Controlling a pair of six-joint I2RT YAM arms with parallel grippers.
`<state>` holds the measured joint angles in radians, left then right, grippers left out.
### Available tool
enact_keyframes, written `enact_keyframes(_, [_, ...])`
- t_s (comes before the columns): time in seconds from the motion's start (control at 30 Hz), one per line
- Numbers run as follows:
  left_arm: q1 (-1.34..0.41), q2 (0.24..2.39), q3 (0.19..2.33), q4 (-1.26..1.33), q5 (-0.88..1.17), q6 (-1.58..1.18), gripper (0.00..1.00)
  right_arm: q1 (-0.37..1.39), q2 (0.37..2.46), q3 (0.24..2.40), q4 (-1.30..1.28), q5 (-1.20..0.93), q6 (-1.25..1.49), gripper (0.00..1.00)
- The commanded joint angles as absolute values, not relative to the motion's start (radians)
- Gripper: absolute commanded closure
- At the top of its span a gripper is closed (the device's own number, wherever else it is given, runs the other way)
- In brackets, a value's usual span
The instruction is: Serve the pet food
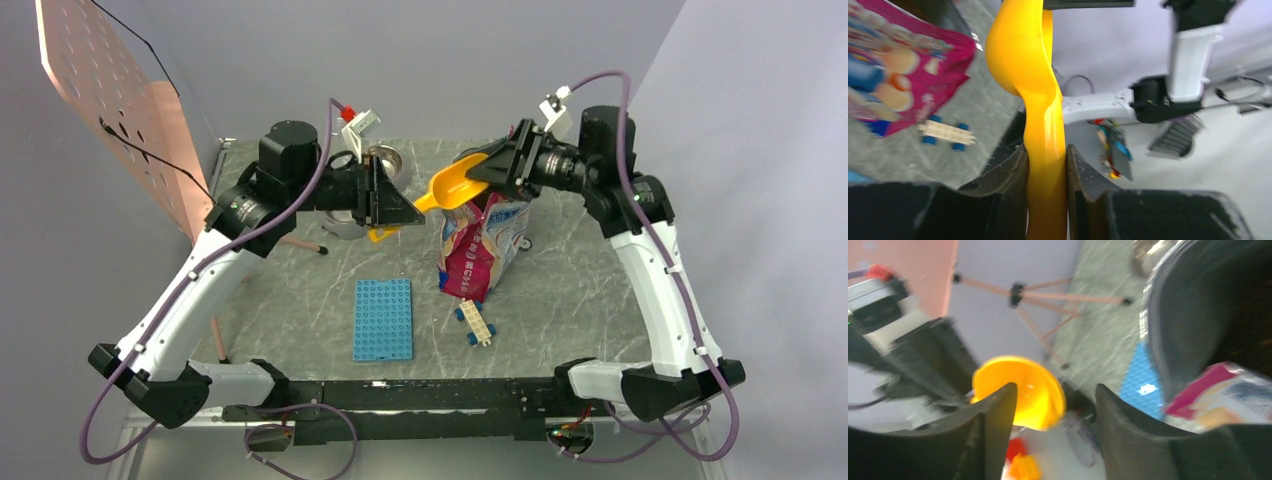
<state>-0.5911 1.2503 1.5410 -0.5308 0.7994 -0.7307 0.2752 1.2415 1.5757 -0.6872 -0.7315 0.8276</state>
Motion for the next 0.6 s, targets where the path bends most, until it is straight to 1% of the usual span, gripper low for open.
enact_keyframes(0.0, [-0.598,1.252,1.726,-0.818,0.494,-0.565,1.0,0.274,1.278,1.802,-1.07,-0.287,0.623,0.25])
enact_keyframes(0.03, [-0.597,1.245,1.734,-0.835,0.45,-0.574,1.0,0.272,1.284,1.826,-1.108,-0.2,0.611,0.19])
enact_keyframes(0.07, [-0.598,1.232,1.736,-0.844,0.414,-0.581,1.0,0.266,1.291,1.851,-1.148,-0.123,0.599,0.15])
enact_keyframes(0.1, [-0.598,1.221,1.739,-0.849,0.382,-0.584,1.0,0.261,1.307,1.882,-1.196,-0.038,0.592,0.14])
enact_keyframes(0.17, [-0.598,1.213,1.765,-0.888,0.315,-0.589,1.0,0.245,1.366,1.975,-1.325,0.124,0.598,0.15])
enact_keyframes(0.23, [-0.598,1.221,1.813,-0.957,0.247,-0.579,1.0,0.237,1.456,2.085,-1.449,0.229,0.599,0.2])
enact_keyframes(0.3, [-0.598,1.246,1.867,-1.033,0.217,-0.57,1.0,0.236,1.532,2.151,-1.498,0.241,0.575,0.24])
enact_keyframes(0.4, [-0.597,1.276,1.906,-1.084,0.239,-0.56,1.0,0.238,1.588,2.142,-1.488,0.214,0.6,0.25])
enact_keyframes(0.53, [-0.598,1.267,1.875,-1.053,0.283,-0.56,1.0,0.24,1.611,2.04,-1.417,0.217,0.624,0.26])
enact_keyframes(0.57, [-0.597,1.263,1.863,-1.041,0.293,-0.561,1.0,0.24,1.611,2.008,-1.391,0.211,0.622,0.28])
